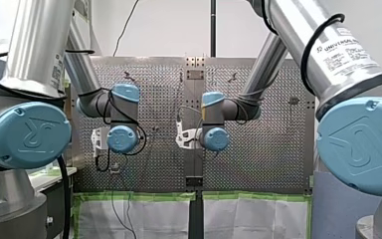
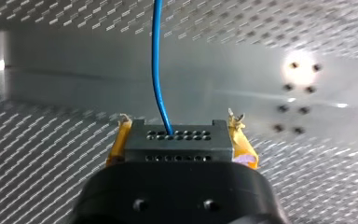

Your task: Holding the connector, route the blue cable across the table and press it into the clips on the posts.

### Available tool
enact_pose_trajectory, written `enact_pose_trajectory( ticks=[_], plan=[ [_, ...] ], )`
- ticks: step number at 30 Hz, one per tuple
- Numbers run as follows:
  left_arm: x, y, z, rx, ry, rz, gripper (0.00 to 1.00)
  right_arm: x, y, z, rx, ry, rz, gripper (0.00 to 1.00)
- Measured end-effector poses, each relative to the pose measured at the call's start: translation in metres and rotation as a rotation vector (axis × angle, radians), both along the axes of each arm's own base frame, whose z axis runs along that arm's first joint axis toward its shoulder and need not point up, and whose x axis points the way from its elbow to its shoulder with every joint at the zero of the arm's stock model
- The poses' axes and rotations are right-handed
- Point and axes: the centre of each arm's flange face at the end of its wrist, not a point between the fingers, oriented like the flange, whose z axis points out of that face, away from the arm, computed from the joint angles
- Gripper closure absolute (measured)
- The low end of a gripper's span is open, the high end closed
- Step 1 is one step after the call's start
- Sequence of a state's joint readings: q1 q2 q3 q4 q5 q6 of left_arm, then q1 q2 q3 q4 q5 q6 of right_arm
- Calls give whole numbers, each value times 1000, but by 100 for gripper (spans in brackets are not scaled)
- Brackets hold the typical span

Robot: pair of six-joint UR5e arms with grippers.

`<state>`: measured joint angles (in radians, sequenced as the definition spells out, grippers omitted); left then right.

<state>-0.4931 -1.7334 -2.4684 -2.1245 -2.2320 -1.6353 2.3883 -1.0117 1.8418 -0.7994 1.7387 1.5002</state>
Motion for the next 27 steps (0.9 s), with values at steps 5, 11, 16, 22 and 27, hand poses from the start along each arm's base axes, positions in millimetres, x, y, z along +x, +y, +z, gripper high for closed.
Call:
enact_pose_trajectory(
  ticks=[5,11,16,22,27],
  plan=[
    [10,-1,20,-36,-35,41,100,15,-2,39,-27,-37,38,100],
    [23,-3,48,-73,-81,93,100,31,1,90,-56,-89,78,100],
    [33,-1,74,-100,-118,144,100,42,6,132,-83,-126,108,100],
    [45,4,106,-126,-162,205,100,48,11,182,-114,-167,134,100],
    [56,9,135,-145,-199,233,100,50,16,218,-133,-198,158,100]
  ],
)
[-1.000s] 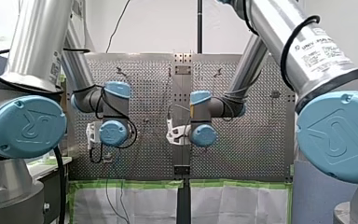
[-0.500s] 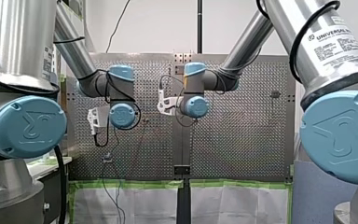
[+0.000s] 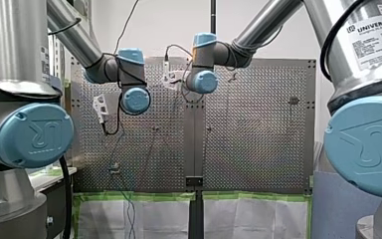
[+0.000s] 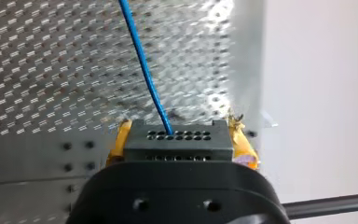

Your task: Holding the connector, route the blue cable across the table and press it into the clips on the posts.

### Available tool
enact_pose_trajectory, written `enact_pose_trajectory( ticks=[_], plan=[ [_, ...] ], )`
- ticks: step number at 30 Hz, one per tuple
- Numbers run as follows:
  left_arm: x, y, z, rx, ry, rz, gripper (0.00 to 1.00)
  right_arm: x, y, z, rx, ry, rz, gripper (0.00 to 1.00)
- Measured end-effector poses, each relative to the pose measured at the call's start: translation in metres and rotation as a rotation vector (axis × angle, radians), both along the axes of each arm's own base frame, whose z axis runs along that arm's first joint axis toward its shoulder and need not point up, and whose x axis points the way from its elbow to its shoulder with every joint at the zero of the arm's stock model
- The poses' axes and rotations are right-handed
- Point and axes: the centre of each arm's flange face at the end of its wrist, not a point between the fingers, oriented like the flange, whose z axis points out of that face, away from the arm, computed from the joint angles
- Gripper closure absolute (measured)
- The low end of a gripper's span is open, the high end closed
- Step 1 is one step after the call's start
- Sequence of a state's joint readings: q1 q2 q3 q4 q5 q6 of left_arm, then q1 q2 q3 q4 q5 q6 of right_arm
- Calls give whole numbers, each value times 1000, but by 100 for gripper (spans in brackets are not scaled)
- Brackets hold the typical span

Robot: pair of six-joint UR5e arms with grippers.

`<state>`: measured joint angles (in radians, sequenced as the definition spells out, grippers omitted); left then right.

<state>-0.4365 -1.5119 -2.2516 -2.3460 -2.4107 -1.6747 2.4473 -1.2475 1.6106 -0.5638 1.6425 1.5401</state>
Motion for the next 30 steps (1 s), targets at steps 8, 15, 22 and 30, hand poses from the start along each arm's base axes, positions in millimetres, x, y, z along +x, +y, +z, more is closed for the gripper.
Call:
enact_pose_trajectory(
  ticks=[8,15,22,30],
  plan=[
    [16,9,38,-7,-36,30,100,2,11,58,-32,-43,45,100],
    [35,19,68,-9,-63,33,100,6,8,71,-6,-43,59,100],
    [51,33,86,-3,-74,33,100,14,0,45,54,21,58,100],
    [76,53,94,14,-84,31,100,27,-8,45,86,37,65,100]
  ],
)
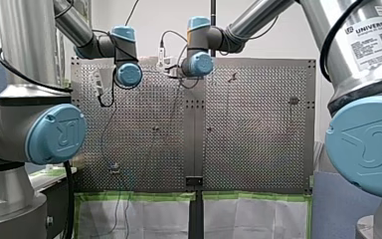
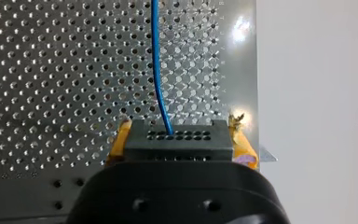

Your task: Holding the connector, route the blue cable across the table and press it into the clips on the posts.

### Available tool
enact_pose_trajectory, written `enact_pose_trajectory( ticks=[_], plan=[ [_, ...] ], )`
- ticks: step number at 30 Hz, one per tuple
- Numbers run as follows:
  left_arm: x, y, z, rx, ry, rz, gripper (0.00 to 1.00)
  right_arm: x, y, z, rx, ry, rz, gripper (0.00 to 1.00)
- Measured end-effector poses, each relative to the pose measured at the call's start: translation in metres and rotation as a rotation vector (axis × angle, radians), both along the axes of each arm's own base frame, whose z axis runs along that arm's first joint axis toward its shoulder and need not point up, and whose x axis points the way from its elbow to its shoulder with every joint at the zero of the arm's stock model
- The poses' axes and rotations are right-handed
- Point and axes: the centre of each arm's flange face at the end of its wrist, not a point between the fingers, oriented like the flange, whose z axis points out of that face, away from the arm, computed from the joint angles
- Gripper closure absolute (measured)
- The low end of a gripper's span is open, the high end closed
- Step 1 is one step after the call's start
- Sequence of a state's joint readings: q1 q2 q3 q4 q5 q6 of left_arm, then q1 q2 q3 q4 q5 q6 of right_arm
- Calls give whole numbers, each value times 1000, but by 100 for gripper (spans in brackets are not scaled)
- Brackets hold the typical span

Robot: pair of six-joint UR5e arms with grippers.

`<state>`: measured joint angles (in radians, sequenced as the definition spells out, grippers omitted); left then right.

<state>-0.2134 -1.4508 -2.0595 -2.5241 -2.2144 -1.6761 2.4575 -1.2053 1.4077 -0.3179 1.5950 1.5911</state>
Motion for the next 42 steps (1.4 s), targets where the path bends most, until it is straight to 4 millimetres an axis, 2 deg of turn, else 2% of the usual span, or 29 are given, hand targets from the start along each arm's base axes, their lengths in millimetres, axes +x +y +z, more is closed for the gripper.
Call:
enact_pose_trajectory(
  ticks=[9,22,28,34,42],
  plan=[
    [16,10,2,5,-15,1,100,12,-6,19,13,-38,31,100],
    [47,26,3,14,-17,15,100,39,-32,11,29,-39,38,100],
    [55,35,4,20,-32,12,100,51,-42,0,50,-18,40,100],
    [68,50,4,26,-42,8,100,62,-51,-8,57,-12,43,100],
    [86,58,0,41,-43,-29,100,72,-58,13,31,-48,48,100]
  ],
)
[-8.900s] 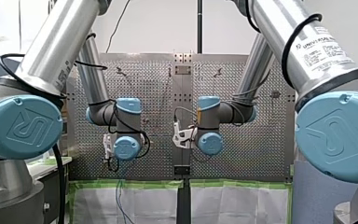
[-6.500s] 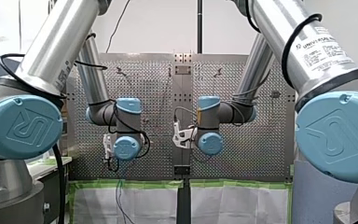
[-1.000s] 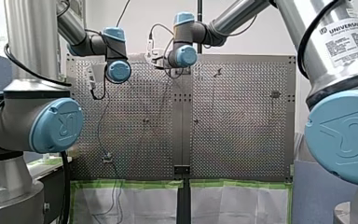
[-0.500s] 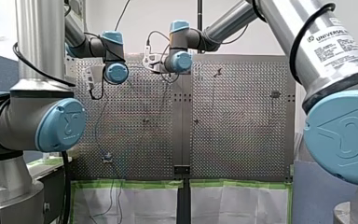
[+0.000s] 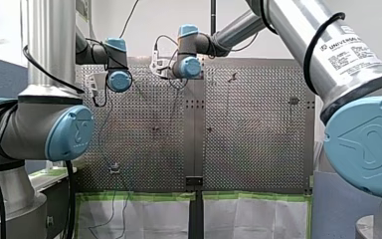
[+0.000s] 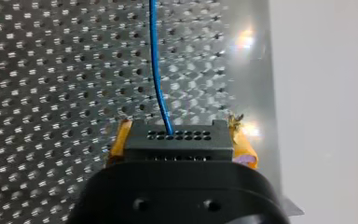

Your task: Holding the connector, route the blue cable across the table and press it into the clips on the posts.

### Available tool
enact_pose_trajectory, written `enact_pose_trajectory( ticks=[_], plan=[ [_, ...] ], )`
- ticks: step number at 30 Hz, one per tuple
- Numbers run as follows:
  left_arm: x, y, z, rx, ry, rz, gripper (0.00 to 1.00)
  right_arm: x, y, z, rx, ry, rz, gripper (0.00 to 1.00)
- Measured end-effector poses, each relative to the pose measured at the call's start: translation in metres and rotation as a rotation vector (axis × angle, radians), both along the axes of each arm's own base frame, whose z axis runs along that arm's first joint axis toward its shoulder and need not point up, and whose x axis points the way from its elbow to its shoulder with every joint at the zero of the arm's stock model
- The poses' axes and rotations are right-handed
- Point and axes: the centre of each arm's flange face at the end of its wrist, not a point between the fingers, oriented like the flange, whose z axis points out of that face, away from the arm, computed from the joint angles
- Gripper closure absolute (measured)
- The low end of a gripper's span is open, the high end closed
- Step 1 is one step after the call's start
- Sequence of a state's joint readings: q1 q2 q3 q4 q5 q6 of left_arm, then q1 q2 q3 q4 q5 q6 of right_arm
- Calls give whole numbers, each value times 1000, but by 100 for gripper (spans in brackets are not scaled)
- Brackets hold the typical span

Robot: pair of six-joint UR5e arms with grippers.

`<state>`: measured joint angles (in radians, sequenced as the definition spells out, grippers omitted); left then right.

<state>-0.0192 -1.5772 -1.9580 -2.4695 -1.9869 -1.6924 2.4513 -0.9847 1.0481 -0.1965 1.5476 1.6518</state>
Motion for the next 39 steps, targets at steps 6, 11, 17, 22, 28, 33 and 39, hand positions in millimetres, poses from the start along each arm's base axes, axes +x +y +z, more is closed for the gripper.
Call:
enact_pose_trajectory(
  ticks=[6,11,17,22,28,33,39],
  plan=[
    [10,2,-2,2,-6,-35,100,6,-1,9,-11,-18,5,100],
    [19,9,-7,0,0,-32,100,10,-4,-2,-1,-6,5,100],
    [33,18,-4,0,-25,-41,100,12,-9,-14,10,6,-1,100],
    [51,22,-6,3,-32,-70,100,13,-12,-11,5,0,0,100],
    [63,37,-14,0,-27,-71,100,14,-15,1,-6,-12,-2,100],
    [65,46,-16,-8,-28,-68,100,14,-15,3,-7,-14,-2,100],
    [65,44,-17,-37,-26,-94,82,13,-15,3,-4,-11,-5,100]
  ],
)
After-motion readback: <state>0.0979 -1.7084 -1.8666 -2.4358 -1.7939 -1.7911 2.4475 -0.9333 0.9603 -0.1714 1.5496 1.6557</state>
